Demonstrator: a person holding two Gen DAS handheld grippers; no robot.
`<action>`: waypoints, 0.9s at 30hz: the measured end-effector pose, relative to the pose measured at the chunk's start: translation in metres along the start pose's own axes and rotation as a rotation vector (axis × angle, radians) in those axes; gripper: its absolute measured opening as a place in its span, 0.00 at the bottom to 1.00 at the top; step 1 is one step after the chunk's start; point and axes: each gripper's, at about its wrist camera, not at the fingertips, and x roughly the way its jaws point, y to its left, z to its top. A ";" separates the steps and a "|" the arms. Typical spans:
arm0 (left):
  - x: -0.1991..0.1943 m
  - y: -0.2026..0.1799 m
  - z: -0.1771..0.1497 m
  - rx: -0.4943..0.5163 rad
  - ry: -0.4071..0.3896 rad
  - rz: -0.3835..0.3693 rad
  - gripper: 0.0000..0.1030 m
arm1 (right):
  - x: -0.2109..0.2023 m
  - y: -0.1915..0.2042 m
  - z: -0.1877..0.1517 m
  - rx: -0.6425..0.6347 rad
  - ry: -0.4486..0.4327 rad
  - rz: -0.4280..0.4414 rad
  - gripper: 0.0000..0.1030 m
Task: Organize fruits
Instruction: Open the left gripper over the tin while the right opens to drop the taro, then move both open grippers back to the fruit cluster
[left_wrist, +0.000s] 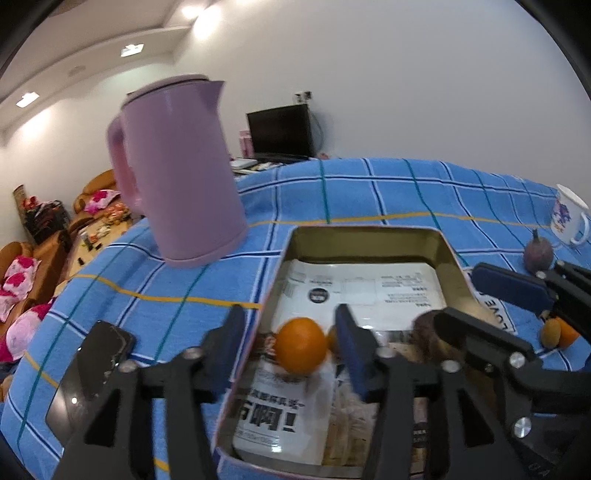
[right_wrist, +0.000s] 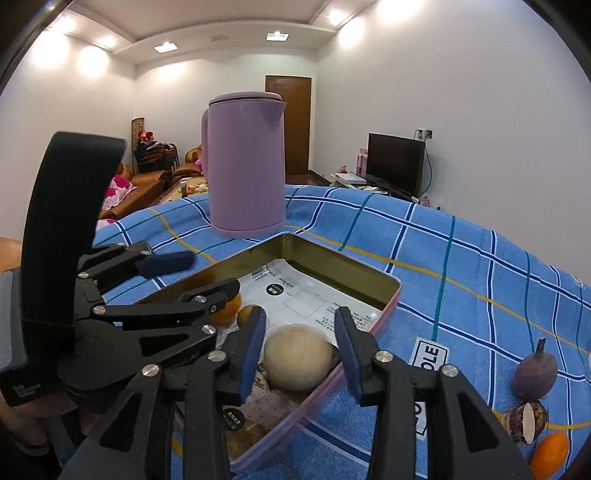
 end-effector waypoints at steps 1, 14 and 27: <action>-0.002 0.002 0.000 -0.007 -0.009 -0.005 0.60 | -0.001 -0.002 0.000 0.009 -0.006 -0.002 0.51; -0.041 -0.018 -0.002 -0.039 -0.112 -0.076 0.78 | -0.075 -0.041 -0.029 0.048 -0.078 -0.160 0.65; -0.048 -0.114 -0.005 0.101 -0.085 -0.217 0.87 | -0.116 -0.120 -0.073 0.277 0.049 -0.292 0.65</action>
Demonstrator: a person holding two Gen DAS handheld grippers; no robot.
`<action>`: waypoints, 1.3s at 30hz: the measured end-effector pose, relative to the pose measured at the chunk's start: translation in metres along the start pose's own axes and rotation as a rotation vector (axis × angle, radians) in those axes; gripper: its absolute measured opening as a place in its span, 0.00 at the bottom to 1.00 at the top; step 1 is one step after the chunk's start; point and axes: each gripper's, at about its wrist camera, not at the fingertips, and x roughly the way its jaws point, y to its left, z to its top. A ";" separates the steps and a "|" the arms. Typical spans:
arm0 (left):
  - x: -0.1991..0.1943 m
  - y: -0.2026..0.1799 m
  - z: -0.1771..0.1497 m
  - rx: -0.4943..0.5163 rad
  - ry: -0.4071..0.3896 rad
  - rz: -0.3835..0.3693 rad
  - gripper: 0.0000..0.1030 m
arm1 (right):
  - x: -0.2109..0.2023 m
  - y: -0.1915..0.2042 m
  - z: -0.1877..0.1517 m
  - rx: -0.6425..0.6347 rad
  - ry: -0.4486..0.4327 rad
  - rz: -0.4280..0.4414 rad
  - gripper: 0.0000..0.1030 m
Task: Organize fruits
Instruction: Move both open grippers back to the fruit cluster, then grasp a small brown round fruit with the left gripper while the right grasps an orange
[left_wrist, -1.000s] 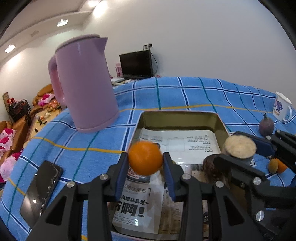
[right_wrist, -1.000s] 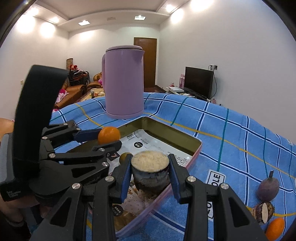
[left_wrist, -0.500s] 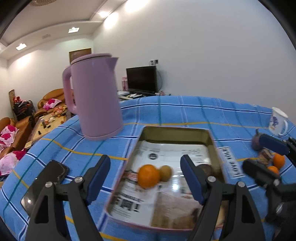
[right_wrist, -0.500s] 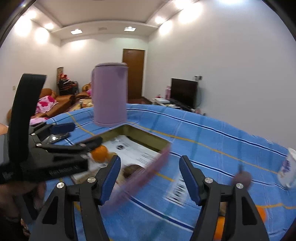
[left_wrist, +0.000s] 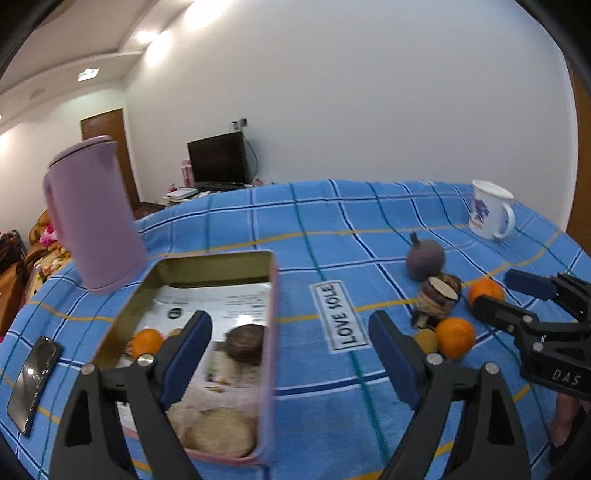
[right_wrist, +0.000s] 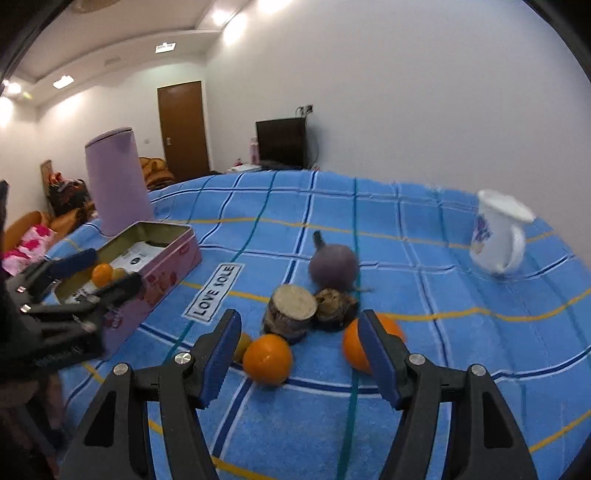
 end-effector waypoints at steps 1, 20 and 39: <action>0.001 -0.003 0.001 0.003 0.005 -0.005 0.87 | 0.003 0.000 -0.001 0.001 0.017 0.006 0.62; 0.015 -0.013 0.001 0.021 0.057 -0.044 0.87 | 0.040 0.002 -0.009 0.031 0.216 0.131 0.36; 0.050 -0.062 0.001 0.094 0.249 -0.273 0.61 | 0.008 -0.023 -0.005 0.154 0.053 -0.065 0.36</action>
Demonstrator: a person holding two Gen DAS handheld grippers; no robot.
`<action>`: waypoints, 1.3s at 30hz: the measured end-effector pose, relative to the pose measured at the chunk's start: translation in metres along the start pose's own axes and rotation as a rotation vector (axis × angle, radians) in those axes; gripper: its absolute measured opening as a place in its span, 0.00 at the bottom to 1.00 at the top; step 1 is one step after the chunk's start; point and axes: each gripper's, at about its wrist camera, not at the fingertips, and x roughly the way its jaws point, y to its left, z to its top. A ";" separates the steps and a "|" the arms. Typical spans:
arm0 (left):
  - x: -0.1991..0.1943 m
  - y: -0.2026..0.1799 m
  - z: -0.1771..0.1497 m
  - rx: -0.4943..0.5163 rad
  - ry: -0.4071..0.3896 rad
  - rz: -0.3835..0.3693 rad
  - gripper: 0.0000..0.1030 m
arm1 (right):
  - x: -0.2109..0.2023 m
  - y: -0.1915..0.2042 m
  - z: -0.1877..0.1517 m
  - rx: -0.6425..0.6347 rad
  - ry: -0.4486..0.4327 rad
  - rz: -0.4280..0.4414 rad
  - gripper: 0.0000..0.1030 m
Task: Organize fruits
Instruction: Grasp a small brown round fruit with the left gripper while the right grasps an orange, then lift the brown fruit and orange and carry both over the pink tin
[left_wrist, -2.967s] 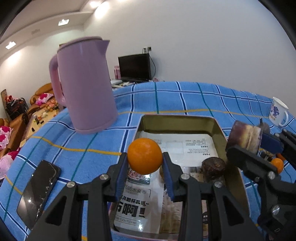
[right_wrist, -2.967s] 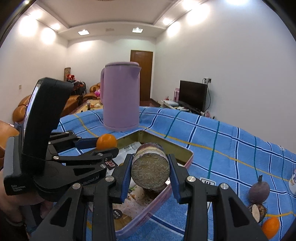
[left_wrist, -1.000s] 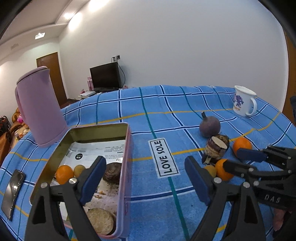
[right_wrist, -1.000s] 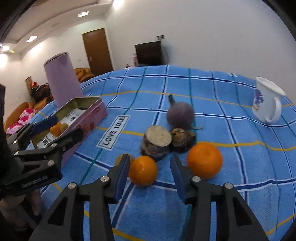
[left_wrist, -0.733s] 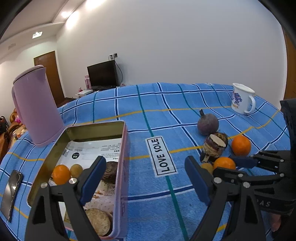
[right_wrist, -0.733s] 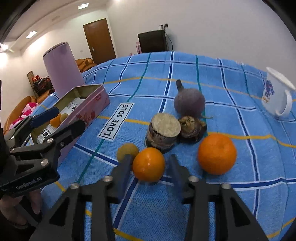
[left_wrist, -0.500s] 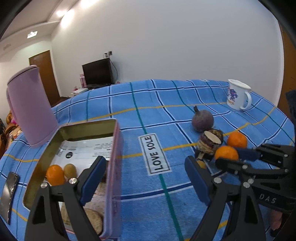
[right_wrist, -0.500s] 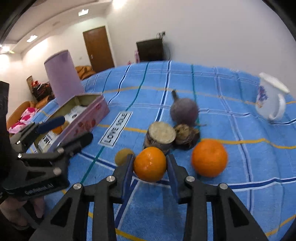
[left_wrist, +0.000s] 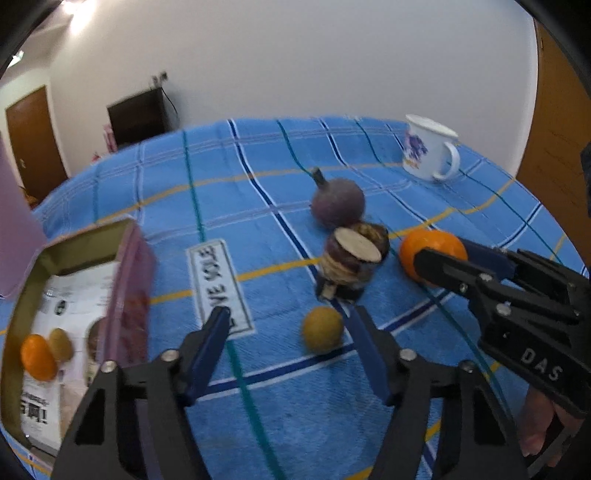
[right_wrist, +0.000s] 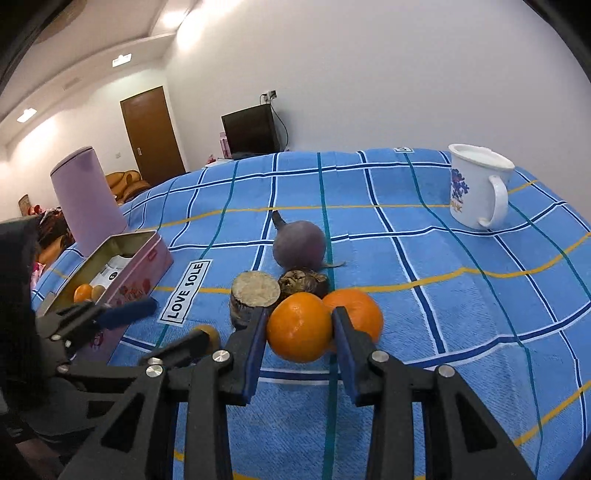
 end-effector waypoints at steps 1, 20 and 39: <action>0.001 -0.001 0.000 0.000 0.008 -0.004 0.56 | 0.000 0.000 0.000 -0.002 0.000 -0.001 0.36; -0.007 0.003 -0.002 -0.027 -0.039 -0.012 0.27 | -0.001 0.009 -0.002 -0.051 -0.012 0.032 0.36; -0.035 0.012 -0.005 -0.073 -0.184 0.036 0.27 | -0.010 0.014 -0.003 -0.080 -0.058 0.057 0.36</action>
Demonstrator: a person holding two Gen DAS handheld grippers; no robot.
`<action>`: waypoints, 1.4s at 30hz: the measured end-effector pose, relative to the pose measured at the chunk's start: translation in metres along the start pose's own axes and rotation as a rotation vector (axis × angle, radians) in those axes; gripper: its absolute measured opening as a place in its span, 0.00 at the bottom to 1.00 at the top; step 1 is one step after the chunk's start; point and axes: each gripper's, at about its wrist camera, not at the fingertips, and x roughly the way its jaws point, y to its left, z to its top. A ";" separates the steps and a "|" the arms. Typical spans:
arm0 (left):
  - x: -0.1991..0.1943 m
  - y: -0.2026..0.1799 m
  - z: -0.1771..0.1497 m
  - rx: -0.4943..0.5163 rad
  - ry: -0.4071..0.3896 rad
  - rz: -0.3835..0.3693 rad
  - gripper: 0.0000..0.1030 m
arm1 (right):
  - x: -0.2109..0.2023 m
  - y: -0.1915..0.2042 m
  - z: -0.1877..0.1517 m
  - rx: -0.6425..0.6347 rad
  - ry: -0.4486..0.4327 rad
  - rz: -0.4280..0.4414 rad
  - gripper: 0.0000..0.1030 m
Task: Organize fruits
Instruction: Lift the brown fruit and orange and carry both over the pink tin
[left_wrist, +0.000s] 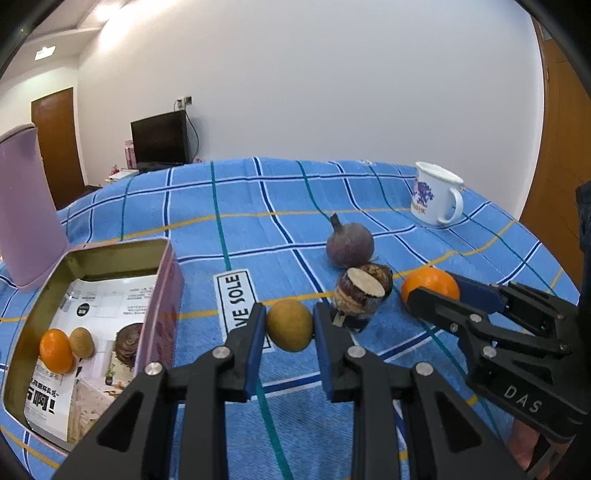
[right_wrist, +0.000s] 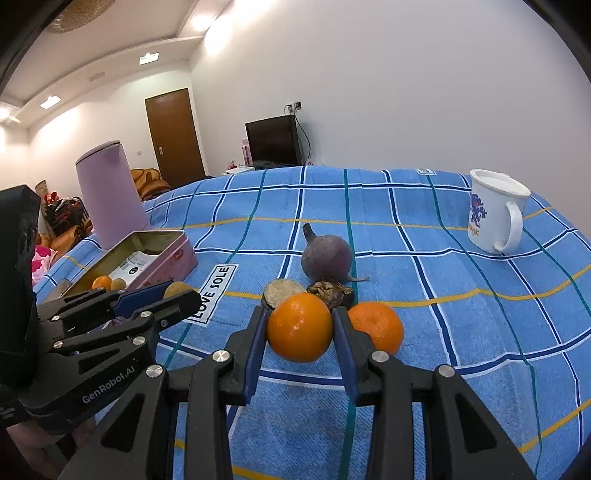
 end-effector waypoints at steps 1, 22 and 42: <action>-0.001 0.000 0.000 0.000 -0.008 0.005 0.27 | 0.000 0.001 0.000 -0.003 -0.003 -0.001 0.36; -0.020 -0.004 -0.003 0.017 -0.108 0.035 0.27 | -0.016 0.007 -0.002 -0.038 -0.088 -0.006 0.36; -0.035 -0.003 -0.004 0.009 -0.184 0.046 0.27 | -0.030 0.013 -0.004 -0.068 -0.157 -0.008 0.36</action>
